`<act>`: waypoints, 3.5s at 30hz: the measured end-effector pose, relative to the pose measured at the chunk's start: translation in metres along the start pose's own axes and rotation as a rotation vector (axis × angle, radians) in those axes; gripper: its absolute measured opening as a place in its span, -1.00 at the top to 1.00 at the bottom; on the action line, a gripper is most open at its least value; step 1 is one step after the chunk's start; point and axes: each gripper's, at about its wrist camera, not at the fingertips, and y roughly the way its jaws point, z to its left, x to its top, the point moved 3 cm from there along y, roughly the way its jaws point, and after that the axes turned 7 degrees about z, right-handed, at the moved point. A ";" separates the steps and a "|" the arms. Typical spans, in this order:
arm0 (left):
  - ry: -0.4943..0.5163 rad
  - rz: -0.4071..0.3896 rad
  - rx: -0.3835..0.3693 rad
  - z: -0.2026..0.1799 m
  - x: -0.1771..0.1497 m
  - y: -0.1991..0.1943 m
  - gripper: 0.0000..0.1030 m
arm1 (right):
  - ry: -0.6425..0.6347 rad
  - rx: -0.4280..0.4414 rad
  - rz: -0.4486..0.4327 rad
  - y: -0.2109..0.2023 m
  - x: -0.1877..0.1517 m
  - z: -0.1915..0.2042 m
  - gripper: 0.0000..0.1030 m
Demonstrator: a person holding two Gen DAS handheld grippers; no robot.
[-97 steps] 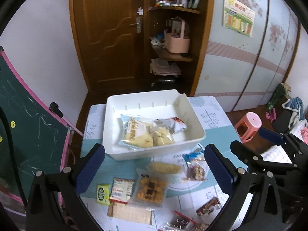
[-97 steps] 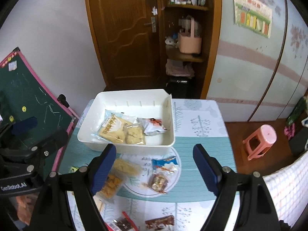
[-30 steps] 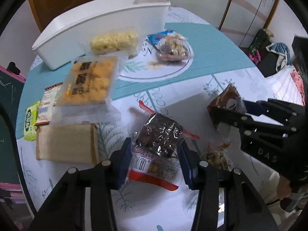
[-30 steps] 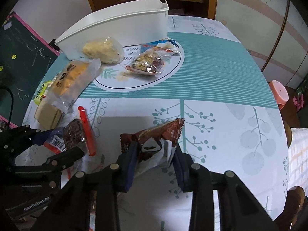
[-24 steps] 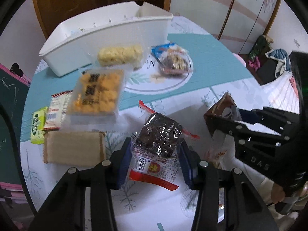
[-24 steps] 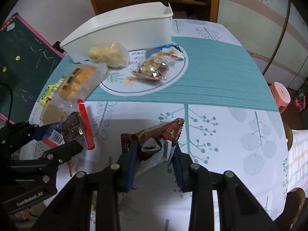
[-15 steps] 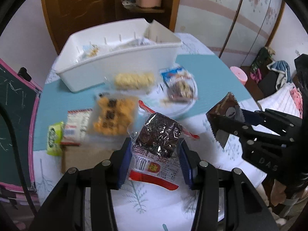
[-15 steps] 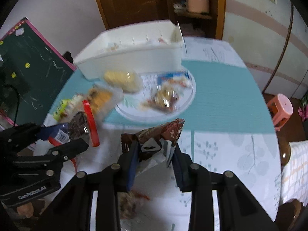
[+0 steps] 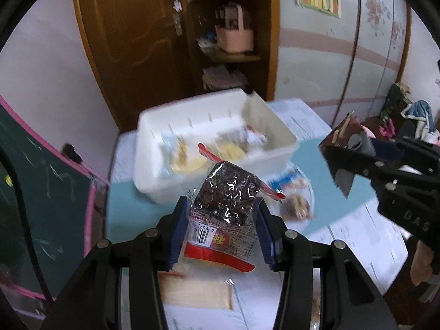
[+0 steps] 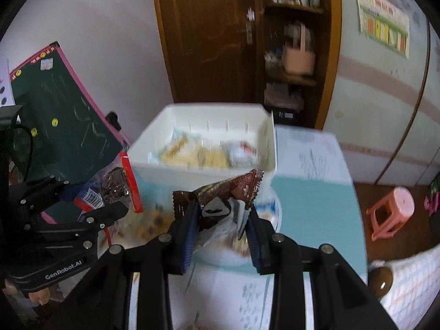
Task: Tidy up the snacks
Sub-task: 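Carry both packs over the white tray to drop them, then withdraw both tools from the tray back toward the remaining snacks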
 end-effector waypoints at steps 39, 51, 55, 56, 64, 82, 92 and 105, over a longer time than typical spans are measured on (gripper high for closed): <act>-0.130 0.121 0.118 0.067 0.141 0.186 -0.95 | 0.016 -0.150 0.168 0.163 0.137 -0.021 0.26; -0.243 0.170 0.007 0.086 0.125 0.191 -0.96 | 0.108 -0.099 0.207 0.168 0.125 -0.038 -0.28; -0.234 0.166 0.009 0.085 0.122 0.186 -0.96 | 0.110 -0.098 0.205 0.163 0.124 -0.039 -0.28; -0.230 0.163 0.014 0.084 0.122 0.183 -0.96 | 0.110 -0.096 0.204 0.162 0.123 -0.039 -0.28; -0.207 0.126 0.024 0.075 0.124 0.147 -0.96 | 0.122 -0.085 0.187 0.136 0.124 -0.039 -0.28; -0.142 -0.046 -0.020 0.038 0.107 0.006 -0.96 | 0.108 -0.046 0.044 0.015 0.101 -0.034 -0.28; -0.093 -0.100 -0.092 0.012 0.055 -0.038 -0.99 | 0.052 -0.019 0.027 -0.018 0.055 -0.029 -0.28; -0.101 0.011 -0.095 0.000 -0.037 0.029 -0.99 | 0.095 -0.013 0.164 0.040 -0.029 -0.039 -0.28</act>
